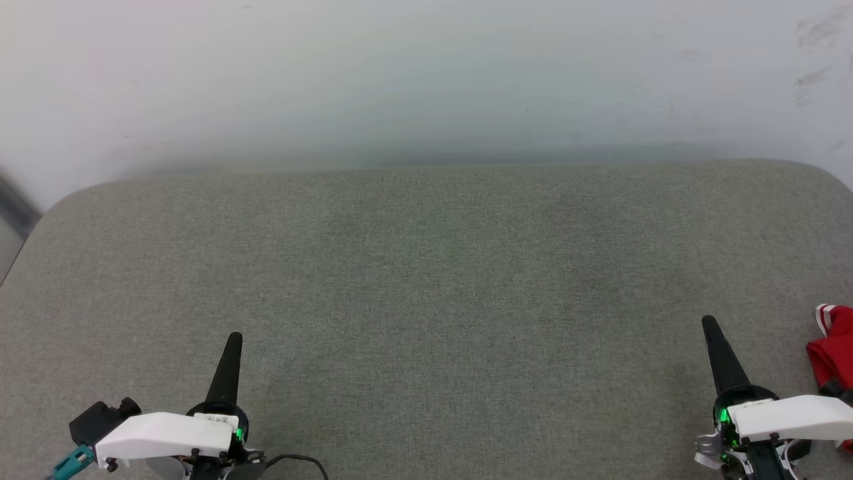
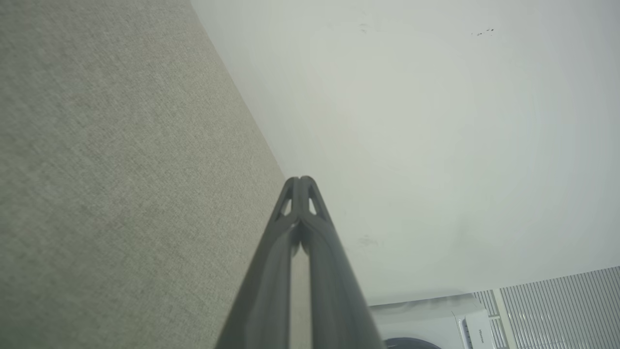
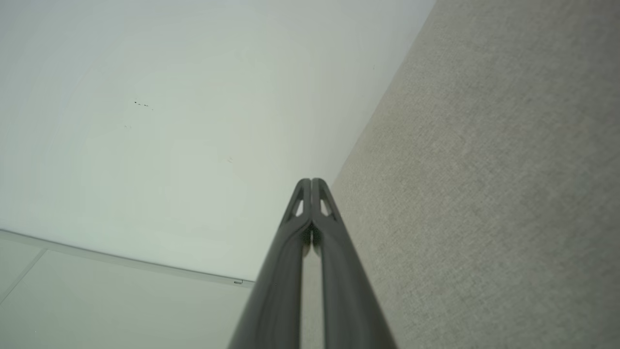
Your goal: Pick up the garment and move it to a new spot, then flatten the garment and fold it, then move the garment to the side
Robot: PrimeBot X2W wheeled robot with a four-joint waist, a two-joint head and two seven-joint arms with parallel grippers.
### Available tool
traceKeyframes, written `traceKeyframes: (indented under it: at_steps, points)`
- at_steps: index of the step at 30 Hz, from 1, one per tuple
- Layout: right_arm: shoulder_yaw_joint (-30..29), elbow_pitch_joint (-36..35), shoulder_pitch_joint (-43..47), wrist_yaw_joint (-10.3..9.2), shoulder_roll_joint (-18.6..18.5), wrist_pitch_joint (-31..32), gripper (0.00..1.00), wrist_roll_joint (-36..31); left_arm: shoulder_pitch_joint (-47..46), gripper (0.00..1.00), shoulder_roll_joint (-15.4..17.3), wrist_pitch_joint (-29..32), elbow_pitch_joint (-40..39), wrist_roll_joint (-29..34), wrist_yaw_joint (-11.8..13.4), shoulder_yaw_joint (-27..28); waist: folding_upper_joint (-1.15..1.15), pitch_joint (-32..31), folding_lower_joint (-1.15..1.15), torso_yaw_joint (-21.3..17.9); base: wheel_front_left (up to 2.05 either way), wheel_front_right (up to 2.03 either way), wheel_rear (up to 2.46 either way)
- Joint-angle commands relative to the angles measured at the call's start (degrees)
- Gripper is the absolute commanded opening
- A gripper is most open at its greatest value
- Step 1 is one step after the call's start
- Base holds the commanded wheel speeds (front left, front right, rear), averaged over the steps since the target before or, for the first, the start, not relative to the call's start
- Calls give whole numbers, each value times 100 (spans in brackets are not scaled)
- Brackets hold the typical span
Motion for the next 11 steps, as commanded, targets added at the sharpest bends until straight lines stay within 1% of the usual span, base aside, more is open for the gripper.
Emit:
traceKeyframes:
  at_steps: [1,11]
  points:
    - [-18,-7,-124,-1,-24,24,0,127,-123,0,31,39,-5,-117,-10,16,0,1,0,-1,0,0,0]
    - [-42,55,-192,-1,-20,144,0,634,-191,0,23,178,57,-601,-11,54,0,5,0,-12,0,0,0]
